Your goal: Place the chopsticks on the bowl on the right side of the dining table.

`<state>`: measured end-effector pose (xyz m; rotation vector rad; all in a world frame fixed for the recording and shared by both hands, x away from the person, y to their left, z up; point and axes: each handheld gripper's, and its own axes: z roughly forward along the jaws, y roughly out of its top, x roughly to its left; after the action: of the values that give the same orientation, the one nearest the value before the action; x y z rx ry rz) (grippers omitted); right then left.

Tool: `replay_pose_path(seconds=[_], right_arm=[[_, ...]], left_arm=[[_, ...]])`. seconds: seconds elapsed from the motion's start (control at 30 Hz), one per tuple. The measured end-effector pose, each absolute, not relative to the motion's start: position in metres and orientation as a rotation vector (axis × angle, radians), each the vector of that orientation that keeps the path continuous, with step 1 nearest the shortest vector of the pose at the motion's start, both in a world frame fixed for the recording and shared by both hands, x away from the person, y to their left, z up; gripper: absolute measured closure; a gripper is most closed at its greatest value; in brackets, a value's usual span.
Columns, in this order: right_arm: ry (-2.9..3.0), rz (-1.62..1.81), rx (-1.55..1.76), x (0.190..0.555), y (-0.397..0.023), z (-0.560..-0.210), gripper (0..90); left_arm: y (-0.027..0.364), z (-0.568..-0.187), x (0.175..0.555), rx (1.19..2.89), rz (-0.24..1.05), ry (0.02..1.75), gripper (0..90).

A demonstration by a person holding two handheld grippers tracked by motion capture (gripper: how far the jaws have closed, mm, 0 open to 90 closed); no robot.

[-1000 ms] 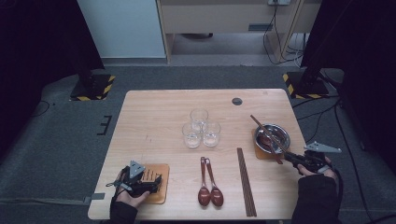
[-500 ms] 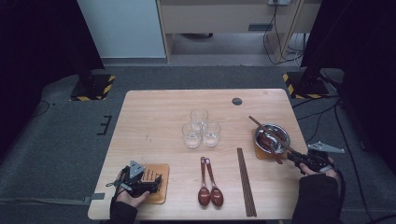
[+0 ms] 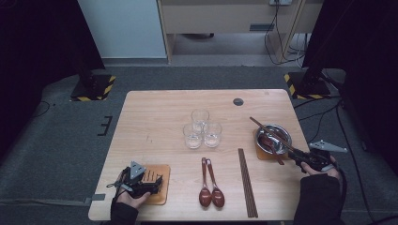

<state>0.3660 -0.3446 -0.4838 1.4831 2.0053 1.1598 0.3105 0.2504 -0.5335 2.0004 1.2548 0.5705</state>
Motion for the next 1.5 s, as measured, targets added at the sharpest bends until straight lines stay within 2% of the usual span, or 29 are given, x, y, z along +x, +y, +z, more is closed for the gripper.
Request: replay_pose_path(seconds=[1.5], right_arm=[[1.975,1.243,1.341,0.413,-0.311,-0.445,54.3]], left_arm=[[0.250,-0.534,0.311,2.001,0.569,1.254,2.1]])
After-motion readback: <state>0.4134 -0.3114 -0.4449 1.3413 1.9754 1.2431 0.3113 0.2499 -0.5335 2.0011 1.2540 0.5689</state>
